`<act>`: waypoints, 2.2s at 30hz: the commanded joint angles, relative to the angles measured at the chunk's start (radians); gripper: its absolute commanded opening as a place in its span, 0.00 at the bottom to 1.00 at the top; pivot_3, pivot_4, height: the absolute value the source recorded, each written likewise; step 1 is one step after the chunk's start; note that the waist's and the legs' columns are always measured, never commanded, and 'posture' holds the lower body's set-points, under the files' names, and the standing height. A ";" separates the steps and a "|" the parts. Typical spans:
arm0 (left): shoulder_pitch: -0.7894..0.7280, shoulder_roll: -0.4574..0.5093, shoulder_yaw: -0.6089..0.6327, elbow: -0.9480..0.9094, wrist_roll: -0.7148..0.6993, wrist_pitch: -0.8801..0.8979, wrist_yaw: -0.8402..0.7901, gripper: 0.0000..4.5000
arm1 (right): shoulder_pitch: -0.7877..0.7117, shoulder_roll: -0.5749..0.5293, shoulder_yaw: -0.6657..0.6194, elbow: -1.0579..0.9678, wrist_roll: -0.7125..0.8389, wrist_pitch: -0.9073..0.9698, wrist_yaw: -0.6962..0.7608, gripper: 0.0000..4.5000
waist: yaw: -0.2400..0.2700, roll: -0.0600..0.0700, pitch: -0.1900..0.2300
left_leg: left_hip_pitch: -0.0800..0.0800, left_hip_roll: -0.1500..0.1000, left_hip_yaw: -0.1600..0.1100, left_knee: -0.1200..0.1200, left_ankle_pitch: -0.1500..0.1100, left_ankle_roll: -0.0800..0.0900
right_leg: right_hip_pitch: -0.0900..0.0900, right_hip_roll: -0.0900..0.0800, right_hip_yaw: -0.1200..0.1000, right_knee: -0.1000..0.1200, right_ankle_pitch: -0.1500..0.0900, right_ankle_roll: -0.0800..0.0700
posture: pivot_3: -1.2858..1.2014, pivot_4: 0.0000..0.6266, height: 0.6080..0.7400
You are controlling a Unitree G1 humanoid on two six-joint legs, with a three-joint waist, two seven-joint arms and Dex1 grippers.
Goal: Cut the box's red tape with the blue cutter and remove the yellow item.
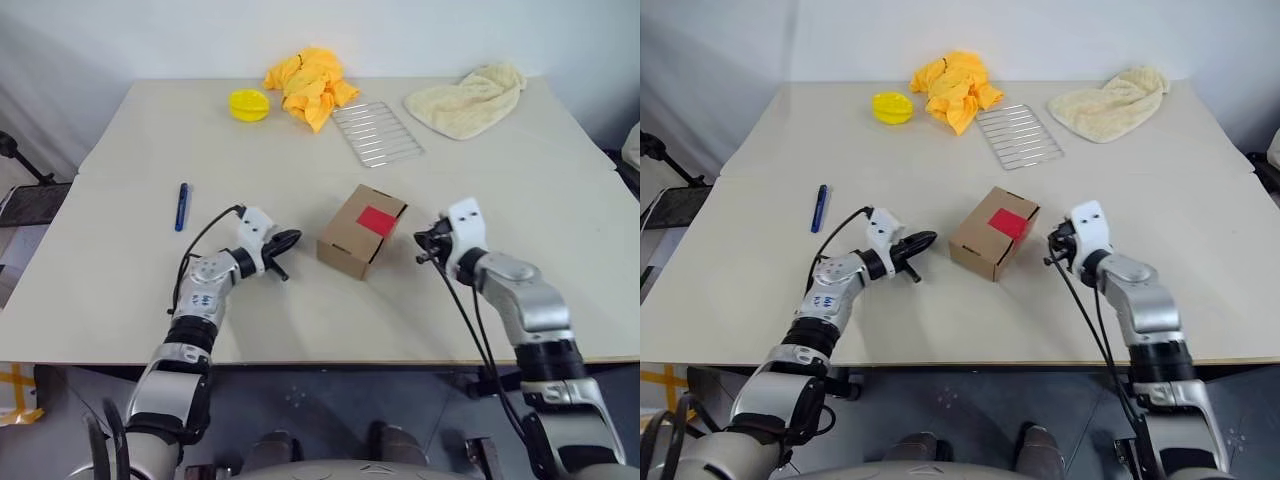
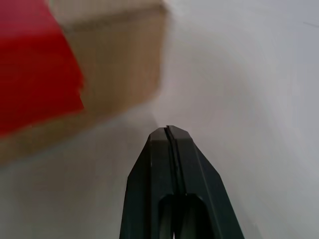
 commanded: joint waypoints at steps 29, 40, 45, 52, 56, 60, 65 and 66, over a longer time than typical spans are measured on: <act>0.362 -0.108 -0.188 -0.821 -0.078 0.559 -0.090 0.01 | -0.159 -0.127 -0.033 0.152 -0.225 -0.286 -0.003 0.00 | -0.026 -0.001 0.000 | -0.002 0.001 -0.002 0.000 0.000 0.000 | 0.000 -0.001 -0.003 -0.001 0.000 0.000 | 0.52 0.24 1.00; 0.477 0.007 0.077 -0.957 -0.125 0.652 0.154 0.01 | 0.215 -0.247 -0.233 -0.435 -0.042 0.176 0.075 0.00 | -0.002 -0.001 0.000 | -0.002 0.002 -0.002 0.002 0.000 0.000 | 0.000 -0.001 -0.003 0.000 0.000 0.000 | 0.52 0.24 1.00; 0.360 0.034 0.116 -0.753 -0.088 0.581 0.228 0.01 | 0.323 -0.257 -0.188 -0.639 0.041 0.381 0.103 0.00 | 0.002 -0.001 0.001 | -0.002 0.001 -0.002 0.004 0.000 0.000 | 0.000 -0.001 -0.003 0.001 0.000 -0.001 | 0.52 0.24 1.00; 0.174 0.015 0.073 -0.419 -0.075 0.368 0.164 0.01 | 0.309 -0.179 -0.116 -0.662 0.060 0.452 0.047 0.00 | 0.005 -0.001 0.001 | -0.002 0.001 -0.002 0.005 0.000 0.000 | 0.000 -0.001 -0.003 0.001 0.000 -0.001 | 0.52 0.24 1.00; 0.049 -0.005 0.054 -0.201 -0.065 0.245 0.105 0.01 | 0.273 -0.141 -0.087 -0.632 0.053 0.449 0.022 0.00 | 0.001 -0.002 0.001 | -0.003 0.000 -0.002 0.007 0.000 0.000 | 0.000 -0.001 -0.003 0.001 0.000 0.000 | 0.52 0.24 1.00; -0.057 -0.029 0.017 -0.033 -0.056 0.162 -0.019 0.01 | 0.240 -0.130 -0.058 -0.640 0.062 0.473 0.022 0.00 | 0.000 -0.003 0.002 | -0.004 0.000 -0.002 0.006 0.000 0.000 | -0.001 -0.001 -0.004 0.001 0.001 0.000 | 0.52 0.24 1.00; -0.078 -0.051 -0.021 -0.011 -0.057 0.157 -0.127 0.01 | 0.255 -0.161 -0.062 -0.717 0.091 0.536 0.036 0.00 | -0.002 -0.003 0.002 | -0.004 0.000 -0.001 0.005 -0.001 0.000 | -0.001 -0.001 -0.004 0.001 0.000 0.000 | 0.52 0.24 1.00; -0.075 -0.056 -0.028 -0.019 -0.057 0.162 -0.144 0.01 | 0.260 -0.167 -0.066 -0.735 0.099 0.550 0.040 0.00 | -0.001 -0.003 0.002 | -0.004 0.000 -0.002 0.005 -0.001 0.000 | -0.001 -0.001 -0.004 0.001 0.001 0.000 | 0.52 0.24 1.00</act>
